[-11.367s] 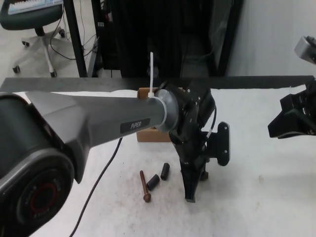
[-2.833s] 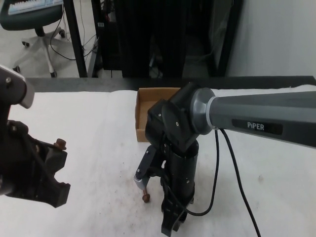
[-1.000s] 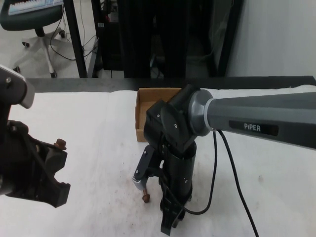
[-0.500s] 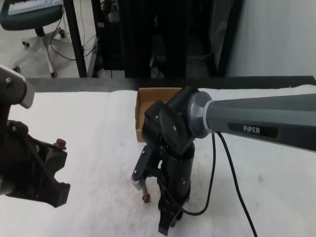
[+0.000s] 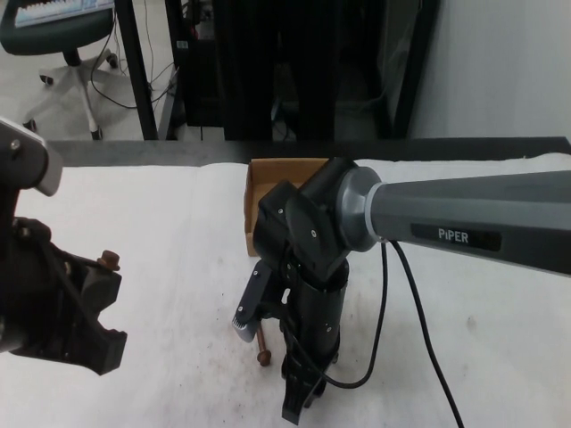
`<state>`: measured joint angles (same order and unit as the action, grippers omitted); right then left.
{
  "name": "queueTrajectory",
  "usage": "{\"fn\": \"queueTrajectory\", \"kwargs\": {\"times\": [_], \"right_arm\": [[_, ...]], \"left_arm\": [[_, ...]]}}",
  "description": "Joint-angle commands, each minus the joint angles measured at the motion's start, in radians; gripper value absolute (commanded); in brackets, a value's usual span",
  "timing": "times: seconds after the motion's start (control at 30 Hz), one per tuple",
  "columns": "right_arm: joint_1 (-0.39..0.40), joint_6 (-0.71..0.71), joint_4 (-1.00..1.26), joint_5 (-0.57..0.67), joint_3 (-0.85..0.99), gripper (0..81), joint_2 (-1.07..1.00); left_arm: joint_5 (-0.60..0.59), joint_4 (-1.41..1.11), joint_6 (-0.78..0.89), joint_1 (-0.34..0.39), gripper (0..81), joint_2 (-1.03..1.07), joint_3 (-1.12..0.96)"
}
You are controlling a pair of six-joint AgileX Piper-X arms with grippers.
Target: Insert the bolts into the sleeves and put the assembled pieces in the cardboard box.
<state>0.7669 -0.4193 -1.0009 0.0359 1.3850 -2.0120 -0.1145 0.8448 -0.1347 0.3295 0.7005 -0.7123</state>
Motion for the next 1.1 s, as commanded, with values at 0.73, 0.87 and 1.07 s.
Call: {"fn": "queueTrajectory", "kwargs": {"times": [0.73,0.87,1.07], "right_arm": [[-0.022,0.095,0.224,0.196,-0.012,0.8,0.187],[-0.078,0.322,0.485,0.357,-0.072,0.8,0.323],[-0.143,0.522,0.849,0.496,-0.27,0.8,0.511]], "left_arm": [[0.002,-0.119,0.056,-0.002,0.4,-0.046,-0.003],[0.002,-0.255,0.154,-0.002,0.4,-0.086,-0.003],[-0.017,-0.433,0.238,-0.002,0.4,-0.103,-0.003]]}}
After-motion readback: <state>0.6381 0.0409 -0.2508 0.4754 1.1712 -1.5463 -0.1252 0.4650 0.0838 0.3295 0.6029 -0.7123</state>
